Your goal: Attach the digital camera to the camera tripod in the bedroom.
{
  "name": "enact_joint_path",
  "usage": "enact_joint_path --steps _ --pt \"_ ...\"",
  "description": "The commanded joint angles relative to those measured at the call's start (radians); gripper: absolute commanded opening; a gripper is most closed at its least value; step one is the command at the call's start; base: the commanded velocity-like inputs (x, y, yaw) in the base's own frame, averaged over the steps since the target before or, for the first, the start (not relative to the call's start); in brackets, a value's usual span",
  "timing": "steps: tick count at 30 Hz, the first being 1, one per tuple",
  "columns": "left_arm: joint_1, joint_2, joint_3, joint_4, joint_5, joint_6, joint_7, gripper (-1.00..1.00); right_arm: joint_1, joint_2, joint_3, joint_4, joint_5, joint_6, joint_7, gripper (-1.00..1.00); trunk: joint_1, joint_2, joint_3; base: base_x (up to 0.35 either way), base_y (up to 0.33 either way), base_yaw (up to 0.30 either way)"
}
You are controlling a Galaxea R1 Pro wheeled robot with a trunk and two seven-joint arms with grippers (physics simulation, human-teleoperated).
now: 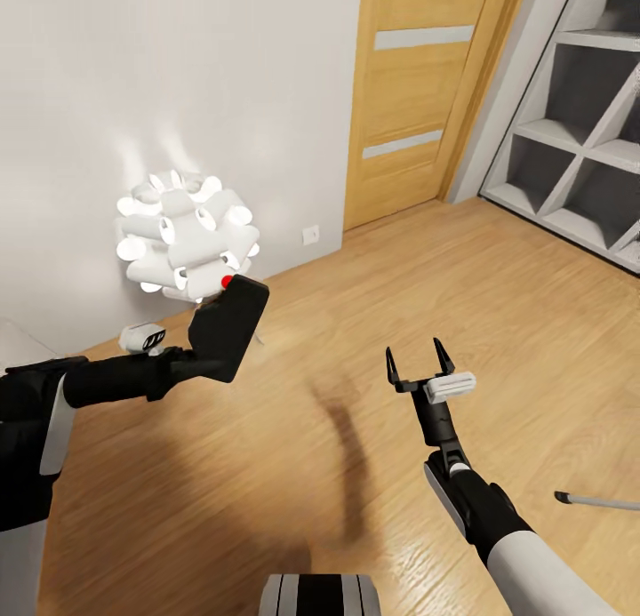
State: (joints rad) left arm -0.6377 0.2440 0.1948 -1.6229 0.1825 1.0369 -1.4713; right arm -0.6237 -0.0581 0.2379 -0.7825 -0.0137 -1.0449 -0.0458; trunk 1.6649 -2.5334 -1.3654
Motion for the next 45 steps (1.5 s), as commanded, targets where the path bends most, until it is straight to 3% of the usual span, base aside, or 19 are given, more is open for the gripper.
enact_joint_path --steps 1,8,14,17,21,22,24,36,40,41,45 --pt "0.000 0.000 0.000 0.000 0.000 0.010 -0.005 -1.00 -0.001 -0.001 0.005 0.001 -0.002 -0.002 -0.005 1.00 -0.001 0.000 0.003 0.000 0.000 0.000" --pt "0.000 -0.007 -0.005 0.000 0.000 0.010 -0.005 -1.00 -0.001 0.000 -0.002 0.002 -0.004 -0.002 -0.006 1.00 -0.004 0.002 0.030 0.000 0.000 0.000" --pt "0.000 -0.005 -0.006 0.000 0.000 0.010 -0.003 -1.00 -0.006 0.000 -0.008 -0.009 -0.023 0.162 -0.027 1.00 -0.006 0.003 0.054 0.000 0.000 0.000" --pt "0.000 -0.005 -0.006 0.000 0.000 0.010 -0.003 -1.00 -0.009 0.000 -0.009 -0.012 -0.038 0.204 -0.035 1.00 -0.008 0.004 0.065 0.000 0.000 0.000" --pt "0.000 -0.006 -0.006 0.001 -0.001 0.010 0.000 -1.00 -0.011 0.000 -0.010 -0.018 -0.102 0.322 -0.065 1.00 -0.010 0.005 0.081 0.000 0.000 0.000" --pt "0.000 -0.006 -0.006 0.002 -0.001 0.010 0.001 -1.00 -0.015 0.000 -0.015 -0.019 -0.134 0.388 -0.080 1.00 -0.010 0.005 0.085 0.000 0.000 0.000" --pt "0.000 -0.005 -0.004 0.002 -0.001 0.010 0.001 -1.00 -0.030 0.000 -0.023 -0.019 -0.156 0.464 -0.089 1.00 -0.011 0.005 0.092 0.000 0.000 0.000" --pt "0.000 -0.003 -0.003 0.003 -0.004 0.010 0.024 -1.00 -0.105 -0.001 -0.089 -0.020 -0.179 0.766 -0.110 1.00 -0.016 0.008 0.139 0.000 0.000 0.000" --pt "0.000 -0.003 -0.003 0.003 -0.004 0.010 0.046 -1.00 -0.123 -0.002 -0.096 -0.020 -0.179 0.832 -0.122 1.00 -0.018 0.009 0.154 0.000 0.000 0.000" --pt "0.000 -0.003 -0.003 0.003 -0.004 0.010 0.058 -1.00 -0.139 -0.002 -0.098 -0.020 -0.179 0.890 -0.126 1.00 -0.019 0.009 0.158 0.000 0.000 0.000" --pt "0.000 -0.001 -0.003 0.004 -0.004 0.010 0.065 -1.00 -0.154 -0.002 -0.100 -0.020 -0.180 0.947 -0.128 1.00 -0.020 0.010 0.173 0.000 0.000 0.000"
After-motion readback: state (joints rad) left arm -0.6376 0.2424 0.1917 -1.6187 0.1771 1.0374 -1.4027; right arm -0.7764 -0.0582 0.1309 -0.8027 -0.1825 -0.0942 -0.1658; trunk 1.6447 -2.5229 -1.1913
